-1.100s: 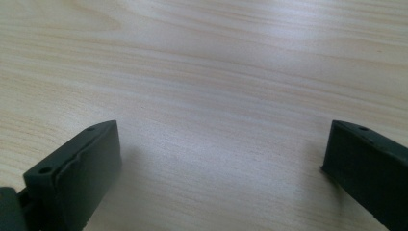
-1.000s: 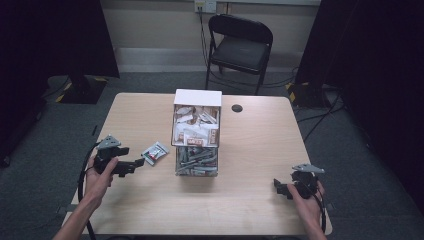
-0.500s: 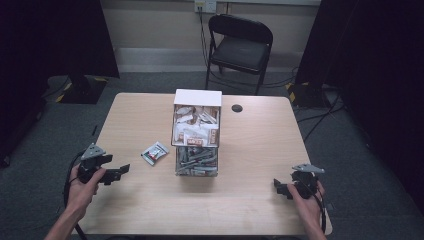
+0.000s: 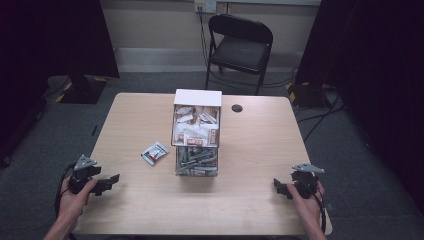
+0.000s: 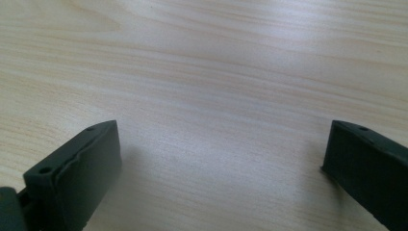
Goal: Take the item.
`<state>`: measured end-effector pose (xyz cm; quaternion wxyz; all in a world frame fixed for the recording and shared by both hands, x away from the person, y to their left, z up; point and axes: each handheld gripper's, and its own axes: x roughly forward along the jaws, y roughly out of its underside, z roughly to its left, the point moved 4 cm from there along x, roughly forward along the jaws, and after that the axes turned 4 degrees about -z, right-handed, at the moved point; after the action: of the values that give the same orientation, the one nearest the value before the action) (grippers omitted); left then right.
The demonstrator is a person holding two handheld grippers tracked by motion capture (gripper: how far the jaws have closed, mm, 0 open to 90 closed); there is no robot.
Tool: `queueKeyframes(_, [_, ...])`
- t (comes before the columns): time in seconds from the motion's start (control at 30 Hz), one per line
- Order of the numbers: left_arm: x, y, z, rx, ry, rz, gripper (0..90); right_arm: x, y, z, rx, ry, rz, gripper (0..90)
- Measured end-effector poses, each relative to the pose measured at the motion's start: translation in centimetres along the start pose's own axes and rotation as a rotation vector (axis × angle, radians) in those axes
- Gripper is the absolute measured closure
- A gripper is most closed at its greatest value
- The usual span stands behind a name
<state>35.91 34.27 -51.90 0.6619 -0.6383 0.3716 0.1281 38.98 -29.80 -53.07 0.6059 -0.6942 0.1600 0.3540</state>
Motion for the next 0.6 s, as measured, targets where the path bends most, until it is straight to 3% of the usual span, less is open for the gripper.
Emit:
queueKeyframes(0.07, [0.0,0.3,0.1,-0.001,-0.010,0.001,19.3,0.0,0.0,0.0,-0.001,0.000,0.000,0.0])
queueKeyframes(0.13, [0.4,0.9,0.1,-0.039,-0.039,0.010,19.5,0.0,0.0,0.0,0.000,0.000,0.000,0.0])
queueKeyframes(0.17, [0.4,0.9,0.1,-0.039,-0.039,0.010,20.3,0.0,0.0,0.0,0.000,0.000,0.000,0.0])
queueKeyframes(0.2, [0.6,1.2,0.0,-0.035,-0.037,0.026,20.3,0.0,0.0,0.0,0.001,0.000,0.002,0.0])
queueKeyframes(0.23, [0.7,1.3,-0.2,0.011,-0.039,0.023,18.9,0.0,0.0,0.0,-0.001,0.000,0.001,0.0])
queueKeyframes(0.33, [1.0,1.4,-0.2,0.025,-0.057,0.010,18.6,0.1,-0.1,0.0,-0.002,0.001,0.000,0.0])
queueKeyframes(0.6, [1.3,1.5,-0.3,0.016,-0.063,-0.016,12.5,0.1,-0.1,0.0,-0.001,0.001,0.000,0.0])
